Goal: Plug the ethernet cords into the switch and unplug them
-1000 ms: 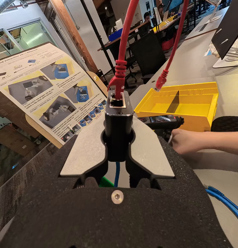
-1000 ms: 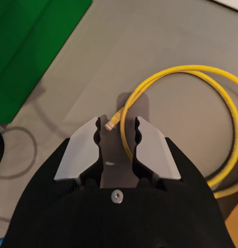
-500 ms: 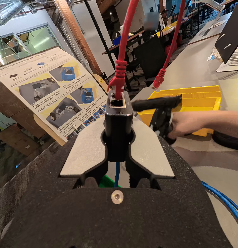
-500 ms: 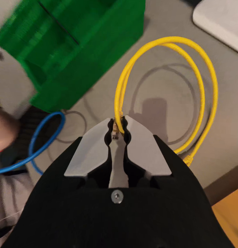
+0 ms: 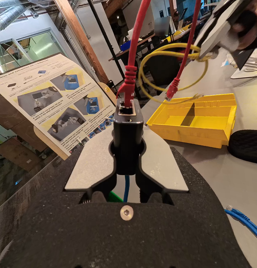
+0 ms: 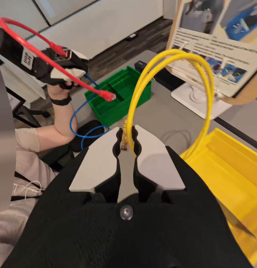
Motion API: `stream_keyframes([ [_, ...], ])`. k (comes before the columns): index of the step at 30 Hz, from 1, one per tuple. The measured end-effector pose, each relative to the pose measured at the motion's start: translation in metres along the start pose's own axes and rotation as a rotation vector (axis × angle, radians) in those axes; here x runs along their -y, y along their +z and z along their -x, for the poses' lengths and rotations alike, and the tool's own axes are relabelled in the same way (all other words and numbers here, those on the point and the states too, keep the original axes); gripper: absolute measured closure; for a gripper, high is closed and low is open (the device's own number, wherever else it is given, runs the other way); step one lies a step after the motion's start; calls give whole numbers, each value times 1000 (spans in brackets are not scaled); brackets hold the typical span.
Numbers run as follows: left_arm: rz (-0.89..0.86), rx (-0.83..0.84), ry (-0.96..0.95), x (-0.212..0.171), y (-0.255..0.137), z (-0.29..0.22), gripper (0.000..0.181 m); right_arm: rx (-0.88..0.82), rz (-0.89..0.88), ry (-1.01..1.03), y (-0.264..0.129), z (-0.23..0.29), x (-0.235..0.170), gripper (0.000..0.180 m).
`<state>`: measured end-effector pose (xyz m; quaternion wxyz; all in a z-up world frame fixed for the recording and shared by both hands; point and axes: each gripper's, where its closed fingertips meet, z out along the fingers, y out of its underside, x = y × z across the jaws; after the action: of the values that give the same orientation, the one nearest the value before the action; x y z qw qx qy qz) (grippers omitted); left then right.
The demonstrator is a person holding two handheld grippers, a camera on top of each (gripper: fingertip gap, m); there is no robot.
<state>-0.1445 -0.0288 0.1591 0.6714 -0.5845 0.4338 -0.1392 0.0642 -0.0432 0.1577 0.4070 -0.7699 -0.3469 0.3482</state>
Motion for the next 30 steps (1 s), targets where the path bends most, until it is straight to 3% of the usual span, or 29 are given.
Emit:
stream_keyframes([
  [8,-8,0,-12,0,0,2,155,-51,315,124,-56,-46,-123,165],
  [12,1,5,-19,-3,2,4,155,-54,515,134,-48,-68,-191,165],
  [16,22,2,-16,-7,7,3,155,-61,683,59,-20,-76,-233,165],
  [20,44,-15,6,-11,14,-4,155,-69,797,56,3,-87,-259,165],
  [24,58,-32,28,-13,19,-10,155,-60,915,-89,12,-91,-277,164],
  [30,71,-42,34,-15,22,-13,155,-70,734,-139,7,-84,-245,150],
])
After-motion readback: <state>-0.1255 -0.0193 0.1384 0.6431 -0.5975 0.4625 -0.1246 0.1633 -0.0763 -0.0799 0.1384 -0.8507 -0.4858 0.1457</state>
